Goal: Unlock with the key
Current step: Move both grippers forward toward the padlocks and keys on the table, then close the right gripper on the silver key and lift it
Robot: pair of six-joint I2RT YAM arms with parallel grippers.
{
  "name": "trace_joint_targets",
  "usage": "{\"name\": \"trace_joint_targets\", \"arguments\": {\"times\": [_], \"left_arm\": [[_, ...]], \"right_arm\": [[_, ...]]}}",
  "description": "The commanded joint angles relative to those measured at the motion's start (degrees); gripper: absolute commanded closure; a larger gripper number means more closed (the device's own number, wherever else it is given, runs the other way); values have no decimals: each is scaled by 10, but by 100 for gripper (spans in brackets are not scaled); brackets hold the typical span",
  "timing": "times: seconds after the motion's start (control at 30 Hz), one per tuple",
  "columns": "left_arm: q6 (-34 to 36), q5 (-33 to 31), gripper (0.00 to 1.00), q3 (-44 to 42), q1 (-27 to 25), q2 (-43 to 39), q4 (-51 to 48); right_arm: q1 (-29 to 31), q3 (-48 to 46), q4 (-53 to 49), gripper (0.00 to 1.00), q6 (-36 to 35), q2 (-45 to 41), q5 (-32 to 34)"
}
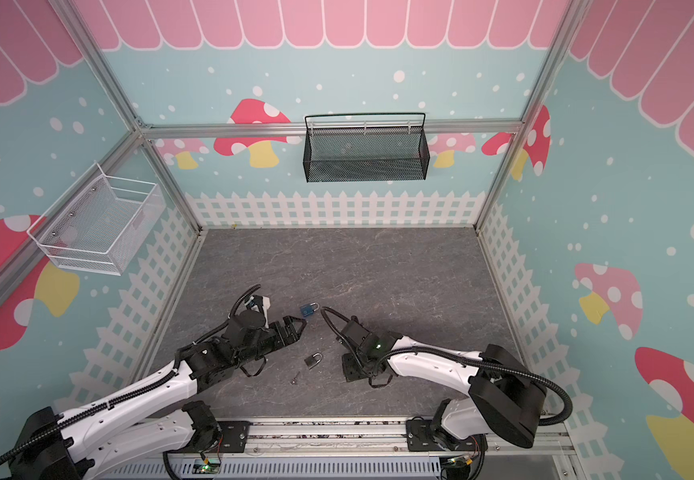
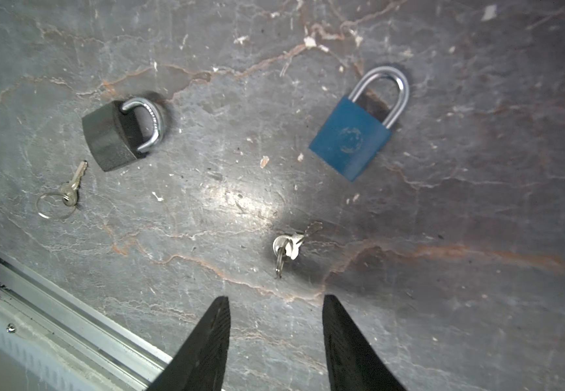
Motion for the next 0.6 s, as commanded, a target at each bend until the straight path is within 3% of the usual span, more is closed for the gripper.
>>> {"name": "trace_joint_targets", "arguments": {"times": [0.0, 0.57], "left_arm": [[-14, -9, 0, -6, -3, -12, -23], [-13, -11, 0, 0, -3, 0, -33]], "right_arm": [[8, 17, -4, 56, -6, 13, 27], [14, 38, -4, 76, -32, 59, 46]]}}
